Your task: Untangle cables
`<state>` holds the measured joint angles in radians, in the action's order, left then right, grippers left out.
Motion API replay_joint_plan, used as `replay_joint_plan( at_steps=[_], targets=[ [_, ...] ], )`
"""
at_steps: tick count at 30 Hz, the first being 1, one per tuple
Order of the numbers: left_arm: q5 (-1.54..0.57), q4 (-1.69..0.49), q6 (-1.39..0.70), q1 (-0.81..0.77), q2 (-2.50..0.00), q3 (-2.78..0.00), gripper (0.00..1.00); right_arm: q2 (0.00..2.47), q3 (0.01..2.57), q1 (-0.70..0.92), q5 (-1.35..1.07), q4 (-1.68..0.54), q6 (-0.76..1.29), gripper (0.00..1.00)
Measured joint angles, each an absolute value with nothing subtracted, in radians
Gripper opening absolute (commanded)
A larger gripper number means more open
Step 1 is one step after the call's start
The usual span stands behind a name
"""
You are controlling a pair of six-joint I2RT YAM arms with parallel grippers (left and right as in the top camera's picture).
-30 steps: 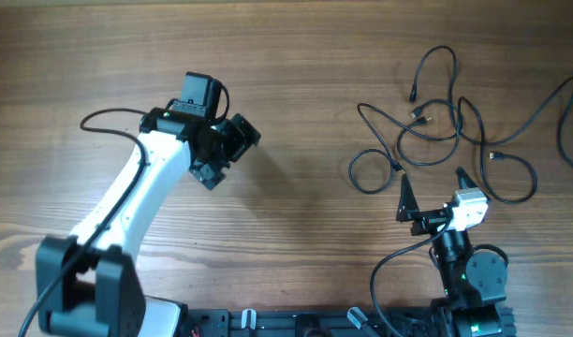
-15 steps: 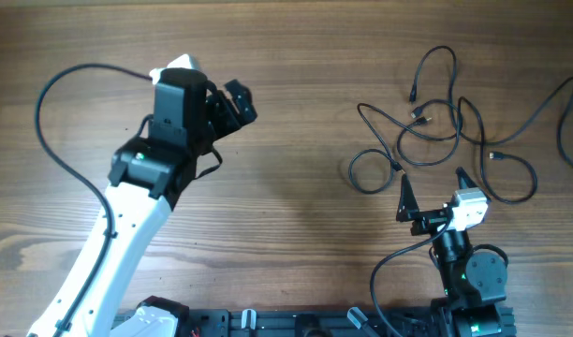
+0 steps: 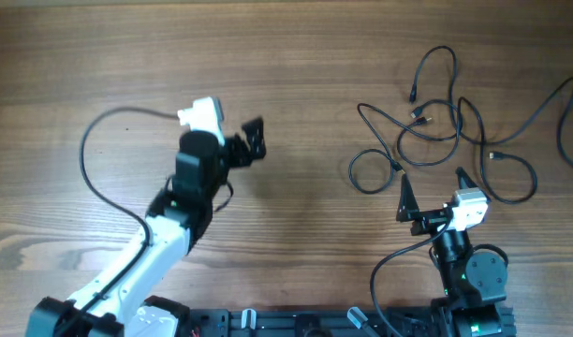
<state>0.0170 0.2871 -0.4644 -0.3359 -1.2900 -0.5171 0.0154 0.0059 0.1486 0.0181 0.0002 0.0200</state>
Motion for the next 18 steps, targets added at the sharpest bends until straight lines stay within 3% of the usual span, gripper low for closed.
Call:
replay_joint_plan(
  at_steps=[18],
  targets=[
    [0.014,0.372,-0.464,-0.314,-1.114,-0.168,1.0,0.015,0.006,0.149,0.018,0.001,0.02,1.0]
  ],
)
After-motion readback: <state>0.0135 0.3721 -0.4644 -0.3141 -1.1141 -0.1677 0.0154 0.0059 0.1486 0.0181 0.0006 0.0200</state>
